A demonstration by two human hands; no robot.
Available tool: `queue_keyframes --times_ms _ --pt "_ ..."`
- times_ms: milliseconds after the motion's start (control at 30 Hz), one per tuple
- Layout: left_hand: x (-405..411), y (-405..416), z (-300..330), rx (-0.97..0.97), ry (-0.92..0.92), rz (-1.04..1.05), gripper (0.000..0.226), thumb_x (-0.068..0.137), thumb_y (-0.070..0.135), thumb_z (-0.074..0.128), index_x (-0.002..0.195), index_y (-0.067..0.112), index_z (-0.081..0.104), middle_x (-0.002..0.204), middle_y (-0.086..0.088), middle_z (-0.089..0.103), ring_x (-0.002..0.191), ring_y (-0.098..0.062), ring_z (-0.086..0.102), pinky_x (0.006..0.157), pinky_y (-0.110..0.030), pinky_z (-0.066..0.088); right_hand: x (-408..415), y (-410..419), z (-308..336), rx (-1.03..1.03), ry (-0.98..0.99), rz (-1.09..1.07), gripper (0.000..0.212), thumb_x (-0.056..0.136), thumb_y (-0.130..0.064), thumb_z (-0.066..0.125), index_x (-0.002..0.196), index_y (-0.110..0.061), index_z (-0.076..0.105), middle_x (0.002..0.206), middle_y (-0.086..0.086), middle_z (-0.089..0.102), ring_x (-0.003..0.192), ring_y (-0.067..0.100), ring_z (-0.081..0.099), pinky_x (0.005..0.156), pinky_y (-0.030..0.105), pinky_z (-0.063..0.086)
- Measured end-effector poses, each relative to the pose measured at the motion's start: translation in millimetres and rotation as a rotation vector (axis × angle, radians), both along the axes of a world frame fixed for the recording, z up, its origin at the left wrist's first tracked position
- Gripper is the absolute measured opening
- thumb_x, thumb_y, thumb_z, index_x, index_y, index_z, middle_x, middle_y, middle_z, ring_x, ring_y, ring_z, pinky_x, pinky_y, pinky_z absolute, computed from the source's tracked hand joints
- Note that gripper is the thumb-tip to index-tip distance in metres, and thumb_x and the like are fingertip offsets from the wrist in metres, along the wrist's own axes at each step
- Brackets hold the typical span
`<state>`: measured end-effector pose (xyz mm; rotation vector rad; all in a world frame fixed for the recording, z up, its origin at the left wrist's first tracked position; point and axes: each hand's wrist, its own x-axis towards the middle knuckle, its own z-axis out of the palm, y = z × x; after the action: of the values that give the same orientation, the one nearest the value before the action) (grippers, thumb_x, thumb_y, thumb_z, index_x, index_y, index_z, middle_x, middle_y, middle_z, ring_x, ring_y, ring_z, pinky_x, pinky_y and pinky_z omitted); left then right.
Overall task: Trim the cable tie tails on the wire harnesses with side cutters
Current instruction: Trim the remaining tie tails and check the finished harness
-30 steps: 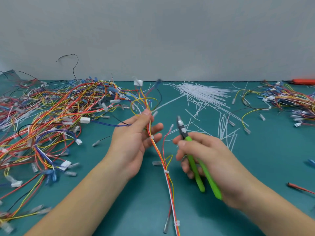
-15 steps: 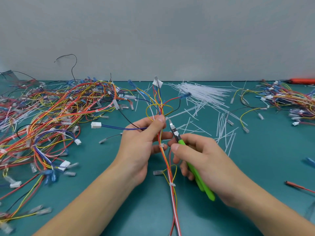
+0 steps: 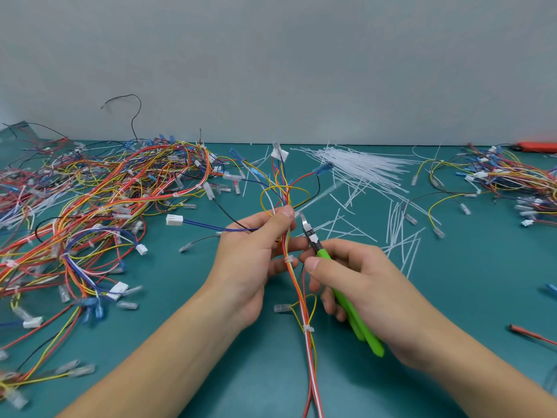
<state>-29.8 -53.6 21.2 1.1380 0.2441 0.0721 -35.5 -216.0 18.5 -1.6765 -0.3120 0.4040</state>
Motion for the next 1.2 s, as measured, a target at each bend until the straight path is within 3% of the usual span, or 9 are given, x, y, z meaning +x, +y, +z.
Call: queue_keyframes --times_ms 233,433,600,700,867,1033,1200 --pt "-3 -2 0 0.049 -0.027 -0.037 0.006 0.085 0.024 0.076 0.085 0.018 0.077 0.082 0.001 0.075 0.065 -0.015 0.072 0.051 -0.021 0.051 1 -1 0 -0.006 0.008 0.001 0.021 0.083 -0.047 0.066 0.086 -0.028 0.072 0.078 0.001 0.068 0.06 0.017 0.057 0.057 0.033 0.045" --pt "-4 -1 1 0.045 -0.03 -0.056 0.023 0.07 0.034 0.078 0.088 0.019 0.077 0.084 0.002 0.075 0.066 -0.014 0.072 0.05 -0.02 0.049 3 -3 0 0.011 0.021 0.019 0.018 0.086 -0.044 0.065 0.079 -0.03 0.072 0.076 0.002 0.067 0.059 0.018 0.057 0.056 0.034 0.045" --pt "-4 -1 -2 0.051 -0.007 -0.068 0.023 0.072 0.034 0.078 0.09 0.021 0.077 0.086 0.001 0.076 0.068 -0.014 0.072 0.05 -0.019 0.049 2 -4 -4 -0.017 -0.025 0.012 0.021 0.097 -0.038 0.064 0.077 -0.033 0.07 0.071 0.0 0.066 0.056 0.017 0.056 0.052 0.032 0.046" --pt "-3 -1 -2 0.039 -0.009 -0.071 0.024 0.07 0.034 0.079 0.09 0.02 0.077 0.086 0.0 0.075 0.068 -0.014 0.072 0.051 -0.02 0.05 2 -3 -4 -0.021 -0.028 0.012 0.022 0.093 -0.042 0.062 0.077 -0.029 0.069 0.064 -0.004 0.065 0.053 0.018 0.056 0.051 0.03 0.046" --pt "-3 0 -3 0.006 0.005 -0.1 0.015 0.075 0.03 0.078 0.087 0.02 0.08 0.088 -0.001 0.075 0.068 -0.013 0.071 0.051 -0.02 0.051 4 -4 -5 0.002 0.012 0.029 0.024 0.094 -0.04 0.061 0.087 -0.019 0.07 0.075 0.004 0.07 0.055 0.021 0.057 0.05 0.034 0.048" --pt "-1 2 -5 -0.043 0.05 -0.12 0.01 0.089 0.021 0.073 0.091 0.012 0.078 0.088 -0.007 0.07 0.067 -0.015 0.07 0.052 -0.023 0.053 5 -4 -5 0.052 0.1 0.037 0.041 0.09 -0.041 0.061 0.104 -0.003 0.067 0.078 0.008 0.07 0.053 0.024 0.056 0.046 0.028 0.046" --pt "1 2 -9 -0.071 0.051 -0.113 0.01 0.087 0.018 0.074 0.094 0.012 0.077 0.087 -0.007 0.069 0.067 -0.017 0.069 0.058 -0.026 0.058 5 -2 -5 0.071 0.139 0.029 0.028 0.105 -0.029 0.057 0.107 -0.004 0.068 0.076 0.01 0.07 0.054 0.027 0.057 0.046 0.031 0.049"
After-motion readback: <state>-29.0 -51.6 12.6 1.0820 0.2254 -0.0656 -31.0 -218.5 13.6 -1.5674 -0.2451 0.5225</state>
